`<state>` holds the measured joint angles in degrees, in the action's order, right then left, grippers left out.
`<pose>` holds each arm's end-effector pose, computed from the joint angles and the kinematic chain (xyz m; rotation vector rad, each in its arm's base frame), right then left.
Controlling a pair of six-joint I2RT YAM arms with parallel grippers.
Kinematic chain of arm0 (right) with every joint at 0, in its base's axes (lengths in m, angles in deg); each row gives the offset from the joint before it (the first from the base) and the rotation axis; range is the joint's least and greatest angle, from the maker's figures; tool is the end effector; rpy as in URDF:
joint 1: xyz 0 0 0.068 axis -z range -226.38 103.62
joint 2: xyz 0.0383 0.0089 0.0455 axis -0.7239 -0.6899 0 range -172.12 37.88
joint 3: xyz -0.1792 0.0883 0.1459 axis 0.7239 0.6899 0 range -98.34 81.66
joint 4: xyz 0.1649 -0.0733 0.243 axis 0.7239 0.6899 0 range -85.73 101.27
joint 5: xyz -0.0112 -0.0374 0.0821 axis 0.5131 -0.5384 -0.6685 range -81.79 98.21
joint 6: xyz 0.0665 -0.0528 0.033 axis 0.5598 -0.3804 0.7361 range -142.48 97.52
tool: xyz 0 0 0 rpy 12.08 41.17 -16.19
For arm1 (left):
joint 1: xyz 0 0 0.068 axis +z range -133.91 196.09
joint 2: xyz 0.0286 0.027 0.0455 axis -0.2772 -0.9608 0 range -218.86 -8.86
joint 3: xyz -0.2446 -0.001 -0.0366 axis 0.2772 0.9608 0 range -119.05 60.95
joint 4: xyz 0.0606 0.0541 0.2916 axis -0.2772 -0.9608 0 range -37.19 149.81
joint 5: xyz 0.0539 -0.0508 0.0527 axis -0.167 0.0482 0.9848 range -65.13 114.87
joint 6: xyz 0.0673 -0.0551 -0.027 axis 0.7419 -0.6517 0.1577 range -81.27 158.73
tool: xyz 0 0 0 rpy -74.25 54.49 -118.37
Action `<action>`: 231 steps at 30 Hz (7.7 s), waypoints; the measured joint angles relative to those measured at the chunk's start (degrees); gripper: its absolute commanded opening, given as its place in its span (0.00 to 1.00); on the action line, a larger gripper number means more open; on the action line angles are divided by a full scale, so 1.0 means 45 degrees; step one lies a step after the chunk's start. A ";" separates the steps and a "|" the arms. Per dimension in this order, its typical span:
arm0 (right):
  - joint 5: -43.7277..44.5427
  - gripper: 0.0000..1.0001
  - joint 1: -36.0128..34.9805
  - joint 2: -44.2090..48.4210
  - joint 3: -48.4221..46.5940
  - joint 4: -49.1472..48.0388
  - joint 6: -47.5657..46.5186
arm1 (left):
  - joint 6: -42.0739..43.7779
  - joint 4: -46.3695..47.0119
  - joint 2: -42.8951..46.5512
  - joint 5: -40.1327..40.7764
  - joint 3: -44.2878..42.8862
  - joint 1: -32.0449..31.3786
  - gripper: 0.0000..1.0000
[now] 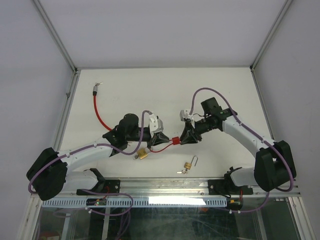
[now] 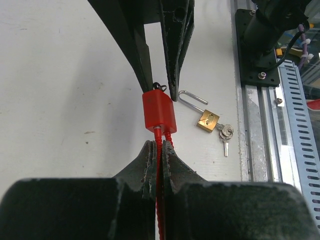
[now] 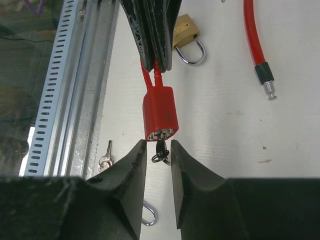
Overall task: Lock with the key
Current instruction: Remove the key from the lock, then place the lock at the center of the board.
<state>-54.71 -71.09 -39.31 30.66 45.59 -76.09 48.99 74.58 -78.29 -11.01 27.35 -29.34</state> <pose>0.2378 0.1894 0.1691 -1.6209 1.5602 1.2124 0.2021 -0.2732 0.1653 1.2949 1.5224 -1.0068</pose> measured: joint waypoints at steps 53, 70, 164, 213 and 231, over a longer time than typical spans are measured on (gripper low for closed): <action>0.2958 0.00 -0.1190 0.1525 -0.0335 0.1190 -0.2006 | 0.0831 -0.2064 -0.0889 0.0311 -0.1486 -0.0588 0.85; 0.4007 0.00 -0.1224 0.1574 -0.0228 0.0685 -0.1287 | 0.0204 -0.3007 -0.2433 0.0423 -0.2050 -0.0588 0.12; 0.1681 0.00 0.0078 -0.0612 -0.2200 0.3337 -0.2467 | 0.2157 -0.3968 -0.0947 0.3128 -0.1870 -0.1190 0.00; 0.3779 0.00 0.1749 0.2040 -0.1175 0.2477 -0.3823 | 0.2472 -0.3371 -0.0573 0.3682 -0.1753 -0.2569 0.00; 0.2171 0.00 0.2885 -0.2361 -0.2652 -0.0991 0.3371 | -0.4294 0.1870 -0.0767 0.3434 0.0510 0.3827 0.00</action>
<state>-44.94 -58.10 -49.93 18.72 41.13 -60.92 29.67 82.99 -81.75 4.44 29.64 -12.11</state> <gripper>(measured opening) 0.034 0.044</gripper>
